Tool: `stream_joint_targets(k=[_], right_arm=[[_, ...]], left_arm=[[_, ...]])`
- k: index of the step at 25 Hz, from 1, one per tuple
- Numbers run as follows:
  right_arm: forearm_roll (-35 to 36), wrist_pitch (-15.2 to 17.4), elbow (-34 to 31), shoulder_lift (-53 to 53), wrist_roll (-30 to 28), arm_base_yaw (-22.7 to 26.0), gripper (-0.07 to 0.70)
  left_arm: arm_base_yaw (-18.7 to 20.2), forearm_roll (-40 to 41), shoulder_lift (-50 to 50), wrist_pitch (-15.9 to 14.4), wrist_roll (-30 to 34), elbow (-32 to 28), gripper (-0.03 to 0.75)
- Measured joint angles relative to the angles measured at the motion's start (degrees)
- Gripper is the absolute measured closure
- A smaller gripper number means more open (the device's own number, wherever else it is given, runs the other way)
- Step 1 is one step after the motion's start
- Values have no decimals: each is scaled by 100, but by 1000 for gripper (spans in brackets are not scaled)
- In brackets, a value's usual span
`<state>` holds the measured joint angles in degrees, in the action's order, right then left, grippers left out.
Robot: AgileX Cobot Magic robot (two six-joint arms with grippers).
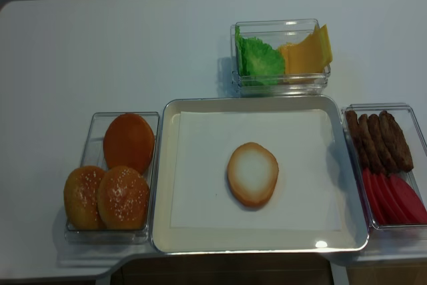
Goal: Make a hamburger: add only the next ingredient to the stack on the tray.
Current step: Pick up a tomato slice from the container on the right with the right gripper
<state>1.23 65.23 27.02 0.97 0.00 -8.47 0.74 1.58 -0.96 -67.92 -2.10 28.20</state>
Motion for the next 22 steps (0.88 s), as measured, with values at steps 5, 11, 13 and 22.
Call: stream_joint_targets(k=[5, 11, 13, 22], right_arm=[[0, 0, 0, 0, 0, 0, 167], [0, 0, 0, 0, 0, 0, 167], [0, 0, 0, 0, 0, 0, 167], [0, 0, 0, 0, -30, 0, 167]], left_arm=[[0, 0, 0, 0, 0, 0, 367], [0, 0, 0, 0, 0, 0, 367], [0, 0, 0, 0, 0, 0, 367], [0, 0, 0, 0, 0, 0, 367]])
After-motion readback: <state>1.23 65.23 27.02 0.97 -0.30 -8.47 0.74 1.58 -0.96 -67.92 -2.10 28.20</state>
